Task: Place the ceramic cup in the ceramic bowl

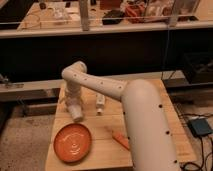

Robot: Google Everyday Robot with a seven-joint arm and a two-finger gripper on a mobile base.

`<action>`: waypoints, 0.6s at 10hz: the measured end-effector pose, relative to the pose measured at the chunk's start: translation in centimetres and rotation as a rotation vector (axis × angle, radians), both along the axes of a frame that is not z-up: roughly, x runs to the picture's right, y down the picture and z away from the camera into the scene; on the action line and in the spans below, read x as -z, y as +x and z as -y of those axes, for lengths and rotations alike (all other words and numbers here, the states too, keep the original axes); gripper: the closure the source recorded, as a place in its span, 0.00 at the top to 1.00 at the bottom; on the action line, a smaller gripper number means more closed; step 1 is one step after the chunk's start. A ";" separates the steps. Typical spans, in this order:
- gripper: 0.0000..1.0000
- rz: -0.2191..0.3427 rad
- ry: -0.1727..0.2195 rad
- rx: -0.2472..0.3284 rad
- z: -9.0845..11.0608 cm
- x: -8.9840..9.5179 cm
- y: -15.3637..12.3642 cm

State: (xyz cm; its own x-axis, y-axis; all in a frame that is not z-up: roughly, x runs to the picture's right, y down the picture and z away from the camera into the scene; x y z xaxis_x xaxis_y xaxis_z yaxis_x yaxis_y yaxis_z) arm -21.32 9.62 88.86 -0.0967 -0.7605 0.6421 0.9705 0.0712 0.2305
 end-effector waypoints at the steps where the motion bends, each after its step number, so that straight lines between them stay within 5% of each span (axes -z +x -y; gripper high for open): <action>1: 0.80 -0.019 -0.005 0.022 -0.9 -0.6 0.4; 4: 0.80 -0.075 0.009 0.042 -3.7 -2.4 0.3; 6: 0.70 -0.092 0.020 0.033 -3.9 -2.6 0.3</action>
State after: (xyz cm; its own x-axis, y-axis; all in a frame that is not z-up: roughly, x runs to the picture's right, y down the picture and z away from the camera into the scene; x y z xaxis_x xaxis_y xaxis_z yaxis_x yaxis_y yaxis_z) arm -21.02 13.50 91.46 -0.0633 -0.7705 0.6343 0.9893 0.0351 0.1413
